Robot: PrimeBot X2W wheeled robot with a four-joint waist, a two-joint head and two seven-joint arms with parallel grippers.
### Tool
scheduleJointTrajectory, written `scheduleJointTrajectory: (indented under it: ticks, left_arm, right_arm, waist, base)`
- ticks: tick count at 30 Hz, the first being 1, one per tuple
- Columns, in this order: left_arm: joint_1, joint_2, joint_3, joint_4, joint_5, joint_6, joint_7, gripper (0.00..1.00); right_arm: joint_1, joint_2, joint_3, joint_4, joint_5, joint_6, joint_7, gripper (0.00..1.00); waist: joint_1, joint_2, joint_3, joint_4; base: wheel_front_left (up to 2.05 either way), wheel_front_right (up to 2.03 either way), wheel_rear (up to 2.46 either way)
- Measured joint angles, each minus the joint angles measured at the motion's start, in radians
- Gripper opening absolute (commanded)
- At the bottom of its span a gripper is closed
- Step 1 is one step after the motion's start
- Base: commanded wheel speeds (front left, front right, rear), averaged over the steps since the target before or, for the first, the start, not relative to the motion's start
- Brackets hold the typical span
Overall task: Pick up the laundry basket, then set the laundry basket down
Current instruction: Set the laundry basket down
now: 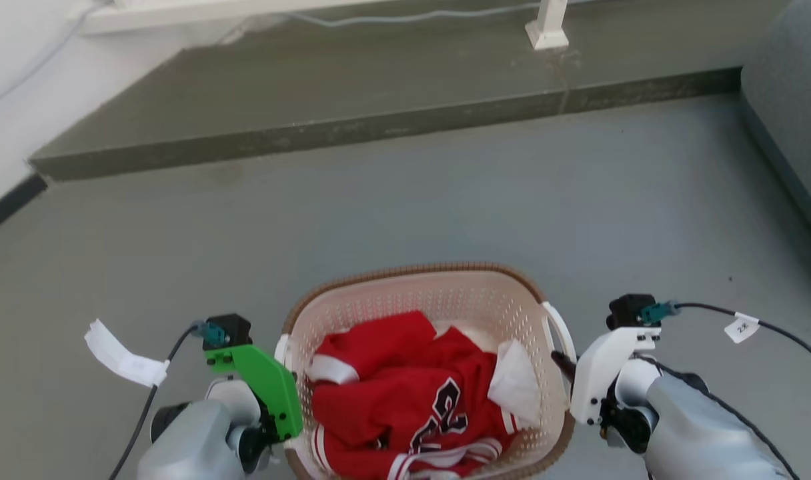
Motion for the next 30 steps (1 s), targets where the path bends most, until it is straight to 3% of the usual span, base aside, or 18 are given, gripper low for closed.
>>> scheduleJointTrajectory:
  ticks: [30]
  left_arm:
    - [-0.3,0.006,-0.007,-0.027,0.101,0.076,-0.178,0.0]
  right_arm:
    - [-0.297,-0.02,-0.032,-0.016,-0.028,-0.011,-0.148,0.0]
  waist:
    - [0.0002,0.0,0.381,-0.002]
  base:
    - [0.0,0.0,0.0]
